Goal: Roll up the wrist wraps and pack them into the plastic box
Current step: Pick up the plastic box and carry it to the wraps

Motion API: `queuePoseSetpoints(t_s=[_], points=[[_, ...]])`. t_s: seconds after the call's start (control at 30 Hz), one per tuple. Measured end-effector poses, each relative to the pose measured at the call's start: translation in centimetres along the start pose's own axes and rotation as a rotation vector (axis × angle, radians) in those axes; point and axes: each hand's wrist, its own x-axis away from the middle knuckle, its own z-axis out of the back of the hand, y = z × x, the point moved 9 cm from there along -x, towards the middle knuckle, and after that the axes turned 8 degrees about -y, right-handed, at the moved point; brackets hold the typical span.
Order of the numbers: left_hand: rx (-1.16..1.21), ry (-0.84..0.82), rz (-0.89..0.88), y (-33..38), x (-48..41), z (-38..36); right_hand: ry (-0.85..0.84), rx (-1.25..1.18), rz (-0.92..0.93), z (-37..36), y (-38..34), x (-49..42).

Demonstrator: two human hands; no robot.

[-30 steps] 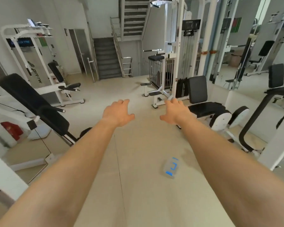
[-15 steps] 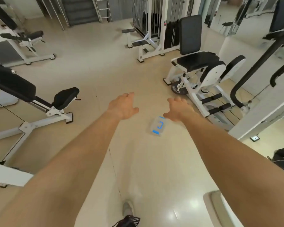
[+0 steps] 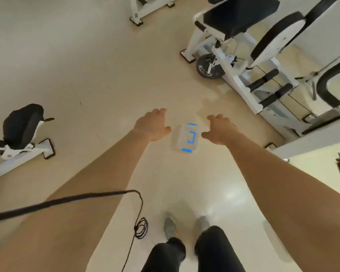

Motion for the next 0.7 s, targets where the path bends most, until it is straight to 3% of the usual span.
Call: queuePoseSetpoints(t_s=[0.3,0.53,0.7], points=[[-0.062,-0.186,-0.058,-1.6,-27.7,-7.9,-0.117,-0.216,-0.148,-6.0,6.2,-26.2],[0.031,-0.273,-0.047,-4.4,-48.0,-23.2,-0.218,-0.342,-0.276,-20.3,11.7,-45.2],[0.214,-0.348,0.009,-6.7,-59.0,-36.0,-0.200,-0.480,-0.375,-31.4,14.9,-54.9]])
